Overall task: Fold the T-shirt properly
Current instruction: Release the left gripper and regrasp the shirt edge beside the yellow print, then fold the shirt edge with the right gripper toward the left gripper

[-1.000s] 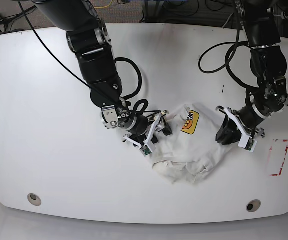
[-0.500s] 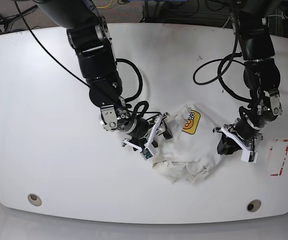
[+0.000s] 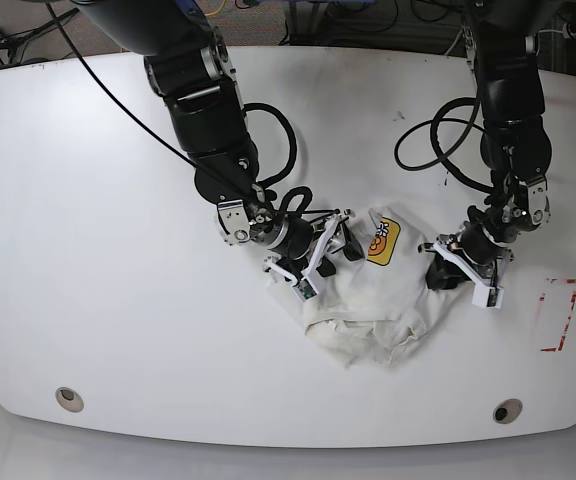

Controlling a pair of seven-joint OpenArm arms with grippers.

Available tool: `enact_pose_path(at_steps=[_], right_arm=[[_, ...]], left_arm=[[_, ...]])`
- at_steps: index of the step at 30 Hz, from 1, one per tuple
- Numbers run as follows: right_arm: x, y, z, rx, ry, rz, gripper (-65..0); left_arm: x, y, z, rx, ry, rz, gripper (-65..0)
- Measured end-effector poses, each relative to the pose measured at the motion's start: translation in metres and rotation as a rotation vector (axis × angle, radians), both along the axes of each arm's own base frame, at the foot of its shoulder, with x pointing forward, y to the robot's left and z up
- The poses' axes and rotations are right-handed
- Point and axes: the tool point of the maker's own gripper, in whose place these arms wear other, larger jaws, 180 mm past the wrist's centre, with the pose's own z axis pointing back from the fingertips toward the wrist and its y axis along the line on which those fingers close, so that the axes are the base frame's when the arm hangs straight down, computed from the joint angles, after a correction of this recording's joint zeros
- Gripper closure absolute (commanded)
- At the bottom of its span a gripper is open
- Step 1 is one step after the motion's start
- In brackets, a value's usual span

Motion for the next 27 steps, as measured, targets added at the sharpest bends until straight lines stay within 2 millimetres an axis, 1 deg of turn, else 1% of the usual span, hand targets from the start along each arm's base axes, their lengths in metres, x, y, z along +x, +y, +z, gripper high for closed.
enact_pose_path(at_steps=[3, 6, 14, 16, 20, 21, 22, 27], right_arm=[[-0.001, 0.0, -0.002, 0.0, 0.005, 0.004, -33.9], [-0.006, -0.009, -0.01, -0.009, 0.015, -0.003, -33.9], [-0.02, -0.033, -0.012, -0.012, -0.015, -0.013, -33.9], [-0.024, -0.034, -0.01, -0.025, -0.01, 0.013, -33.9], [-0.041, -0.035, -0.011, -0.111, 0.009, 0.092, -33.9], [-0.048, -0.035, -0.012, -0.122, 0.018, 0.102, -33.9], [-0.051, -0.037, -0.01, -0.147, 0.013, 0.113, -33.9], [-0.078, -0.041, -0.009, -0.194, 0.02, 0.18, -33.9]], left_arm=[[-0.009, -0.012, -0.011, -0.003, 0.024, -0.03, -11.4], [-0.023, -0.022, -0.018, -0.001, 0.036, -0.059, -11.4], [-0.071, -0.033, -0.023, 0.039, 0.077, -0.119, -11.4], [-0.081, -0.037, -0.023, 0.049, 0.083, -0.134, -11.4], [-0.106, -0.044, -0.021, 0.073, 0.1, -0.169, -11.4], [-0.115, -0.045, -0.02, 0.085, 0.107, -0.18, -11.4], [-0.123, -0.046, -0.022, 0.091, 0.124, -0.188, -11.4], [-0.158, -0.052, -0.022, 0.123, 0.161, -0.224, -11.4]])
